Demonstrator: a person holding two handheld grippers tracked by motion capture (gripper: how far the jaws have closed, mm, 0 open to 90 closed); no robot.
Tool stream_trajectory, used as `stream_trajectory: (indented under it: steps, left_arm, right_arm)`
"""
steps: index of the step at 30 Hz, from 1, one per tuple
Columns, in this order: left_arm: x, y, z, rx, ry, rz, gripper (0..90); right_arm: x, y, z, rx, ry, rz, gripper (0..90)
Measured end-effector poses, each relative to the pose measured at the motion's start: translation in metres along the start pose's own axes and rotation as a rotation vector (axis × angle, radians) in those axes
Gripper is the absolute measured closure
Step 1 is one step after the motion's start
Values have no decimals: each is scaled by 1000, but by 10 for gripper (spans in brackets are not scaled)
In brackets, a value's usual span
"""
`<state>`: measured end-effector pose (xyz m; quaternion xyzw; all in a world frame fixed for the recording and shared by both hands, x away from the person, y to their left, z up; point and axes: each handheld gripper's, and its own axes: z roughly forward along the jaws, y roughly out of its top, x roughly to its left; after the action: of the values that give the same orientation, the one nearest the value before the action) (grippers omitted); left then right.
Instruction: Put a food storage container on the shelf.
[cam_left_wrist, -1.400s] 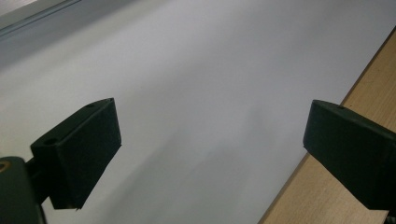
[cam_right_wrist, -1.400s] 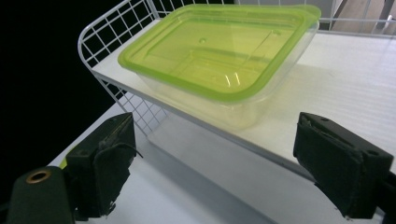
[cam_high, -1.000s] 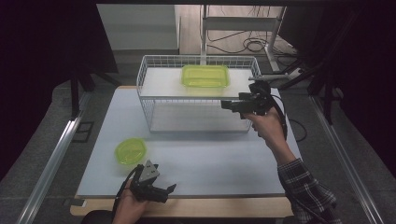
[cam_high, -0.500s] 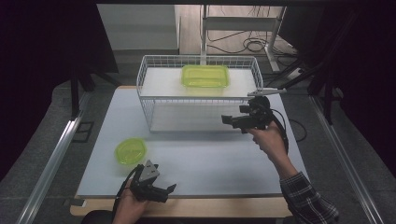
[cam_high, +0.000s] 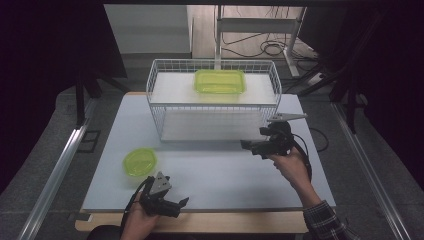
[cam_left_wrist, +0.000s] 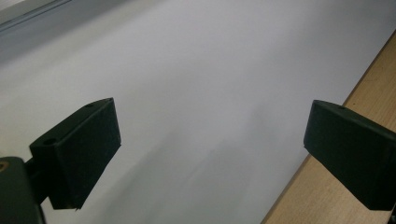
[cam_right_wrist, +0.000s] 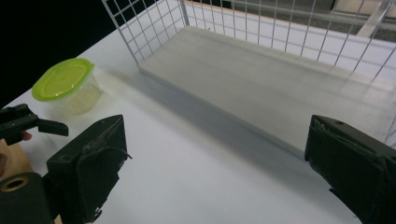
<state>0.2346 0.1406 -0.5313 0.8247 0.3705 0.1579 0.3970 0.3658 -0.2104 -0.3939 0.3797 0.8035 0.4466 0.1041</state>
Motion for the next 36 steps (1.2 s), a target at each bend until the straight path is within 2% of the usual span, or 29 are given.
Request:
stream_trajectory:
  steps: [16, 31, 36]
  left_arm:
    - [0, -1, 1, 15, 4, 1, 36]
    - [0, -1, 1, 23, 3, 3, 33]
    - [-1, -1, 2, 32, 7, 16, 30]
  right_arm:
    - [6, -49, 6, 22, -35, -39, 43]
    - [9, -94, 13, 35, -67, -57, 39]
    - [11, -107, 16, 51, -75, -66, 38]
